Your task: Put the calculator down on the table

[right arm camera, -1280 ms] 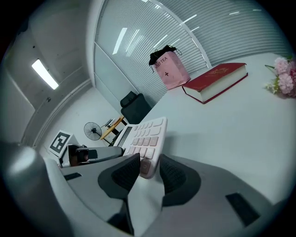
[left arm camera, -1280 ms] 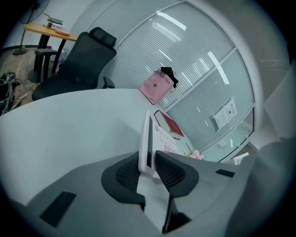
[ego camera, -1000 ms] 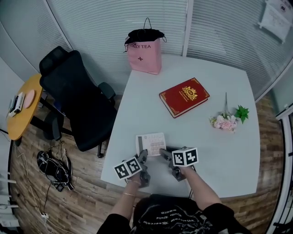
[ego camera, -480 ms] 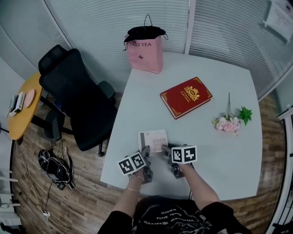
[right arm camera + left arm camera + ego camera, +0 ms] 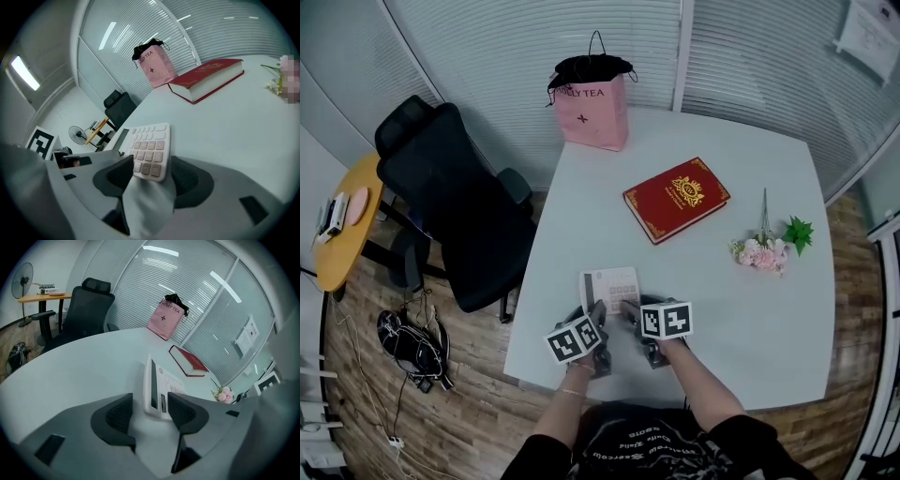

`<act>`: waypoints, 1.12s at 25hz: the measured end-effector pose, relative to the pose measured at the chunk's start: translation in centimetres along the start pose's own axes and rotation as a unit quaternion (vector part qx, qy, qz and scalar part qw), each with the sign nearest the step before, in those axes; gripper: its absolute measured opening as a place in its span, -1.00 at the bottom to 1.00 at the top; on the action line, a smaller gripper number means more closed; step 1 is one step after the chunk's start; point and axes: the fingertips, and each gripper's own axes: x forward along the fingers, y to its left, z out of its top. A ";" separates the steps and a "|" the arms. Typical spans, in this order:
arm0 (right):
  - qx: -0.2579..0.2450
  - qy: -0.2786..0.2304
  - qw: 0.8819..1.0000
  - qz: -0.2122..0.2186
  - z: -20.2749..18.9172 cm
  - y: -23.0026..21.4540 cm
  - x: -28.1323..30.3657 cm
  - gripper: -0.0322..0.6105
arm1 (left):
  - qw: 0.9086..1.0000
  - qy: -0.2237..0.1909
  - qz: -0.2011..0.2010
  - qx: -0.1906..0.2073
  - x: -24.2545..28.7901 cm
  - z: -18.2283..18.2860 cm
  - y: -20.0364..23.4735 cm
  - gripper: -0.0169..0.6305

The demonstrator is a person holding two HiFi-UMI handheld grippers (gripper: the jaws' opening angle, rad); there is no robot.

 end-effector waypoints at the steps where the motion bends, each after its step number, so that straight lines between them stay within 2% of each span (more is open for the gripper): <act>1: -0.003 -0.003 1.000 0.010 0.1 0.6 0.0 0.00 | 1.000 -0.004 -0.003 0.005 -0.2 0.1 -0.1 -0.12; 2: -0.010 -0.007 1.000 0.016 0.2 1.0 -0.1 0.15 | 1.000 -0.010 -0.006 0.013 -0.5 0.3 -0.3 -0.02; 3: -0.019 -0.014 1.000 0.017 0.4 1.2 -0.3 0.23 | 0.999 -0.018 -0.007 0.026 -0.9 0.6 -0.4 0.01; 5: -0.039 -0.031 0.999 0.017 0.9 1.5 -1.0 0.27 | 0.998 -0.032 -0.009 0.058 -1.7 0.9 -0.8 0.04; 10: -0.093 -0.069 0.993 0.013 2.1 1.8 -4.1 0.31 | 0.991 -0.056 -0.034 0.117 -3.8 1.3 -2.6 0.06; 15: -0.157 -0.096 0.983 -0.006 2.7 2.0 -8.9 0.30 | 0.977 -0.078 -0.061 0.191 -6.8 1.1 -4.7 0.06; 19: -0.189 -0.135 0.972 -0.019 3.2 2.8 -13.1 0.30 | 0.967 -0.088 -0.101 0.217 -9.3 0.3 -6.3 0.06; 24: -0.212 -0.191 0.958 -0.026 2.3 4.3 -18.1 0.30 | 0.949 -0.114 -0.160 0.244 -13.2 -0.9 -9.0 0.06; 28: -0.207 -0.230 0.950 -0.039 0.8 5.0 -21.9 0.30 | 0.945 -0.139 -0.168 0.244 -16.6 -1.7 -10.2 0.06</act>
